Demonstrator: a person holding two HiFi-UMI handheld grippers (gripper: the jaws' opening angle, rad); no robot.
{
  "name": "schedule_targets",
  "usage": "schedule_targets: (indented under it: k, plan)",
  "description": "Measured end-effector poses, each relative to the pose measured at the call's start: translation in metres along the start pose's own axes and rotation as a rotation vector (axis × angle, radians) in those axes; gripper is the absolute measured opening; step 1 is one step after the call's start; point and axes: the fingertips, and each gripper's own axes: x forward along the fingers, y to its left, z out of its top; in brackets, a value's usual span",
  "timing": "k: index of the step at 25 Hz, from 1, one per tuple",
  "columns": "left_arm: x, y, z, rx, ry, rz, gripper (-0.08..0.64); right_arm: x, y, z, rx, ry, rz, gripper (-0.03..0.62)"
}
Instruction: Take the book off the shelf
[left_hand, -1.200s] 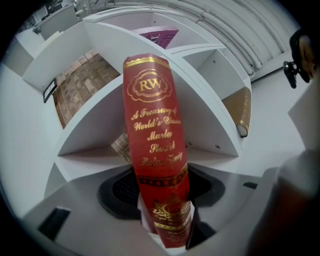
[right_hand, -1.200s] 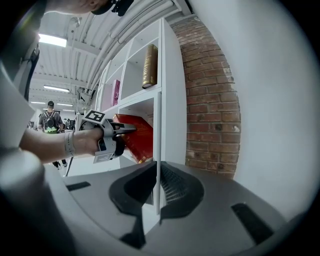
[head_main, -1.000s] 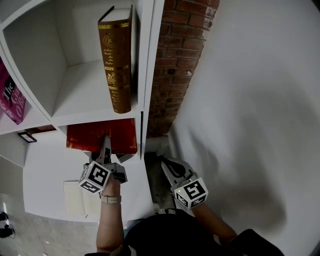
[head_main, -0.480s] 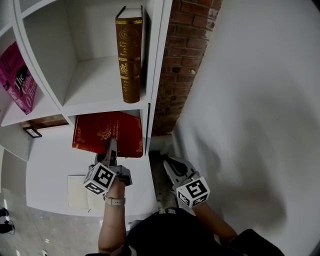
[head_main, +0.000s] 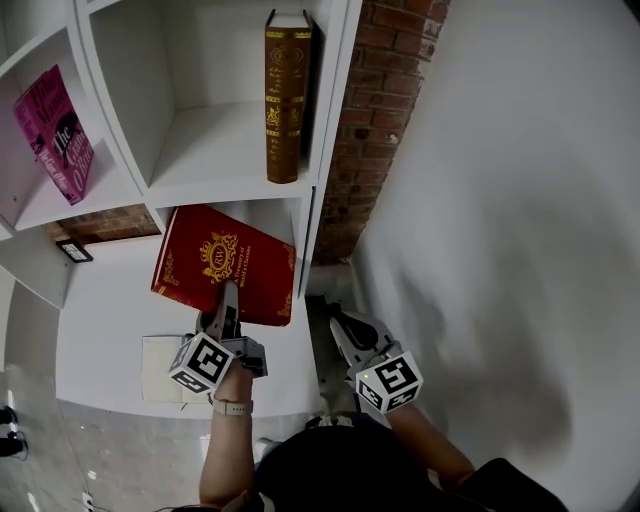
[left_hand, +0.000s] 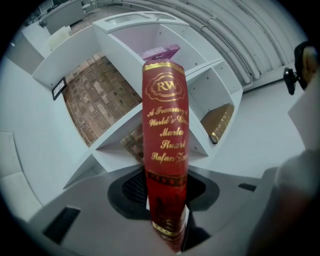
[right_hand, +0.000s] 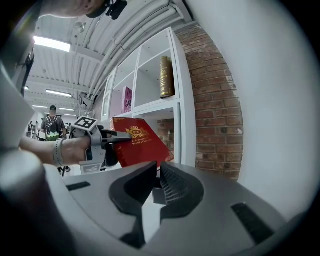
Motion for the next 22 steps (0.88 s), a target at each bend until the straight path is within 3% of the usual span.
schedule_targets:
  k: [9, 22]
  plan:
    - [-0.05, 0.001, 0.007, -0.014, 0.009, -0.036, 0.14, -0.016, 0.037, -0.004, 0.009, -0.002, 0.01, 0.031]
    - [-0.14, 0.035, 0.032, -0.063, -0.003, -0.006, 0.14, -0.019, 0.119, -0.012, 0.018, 0.01, 0.076, 0.031]
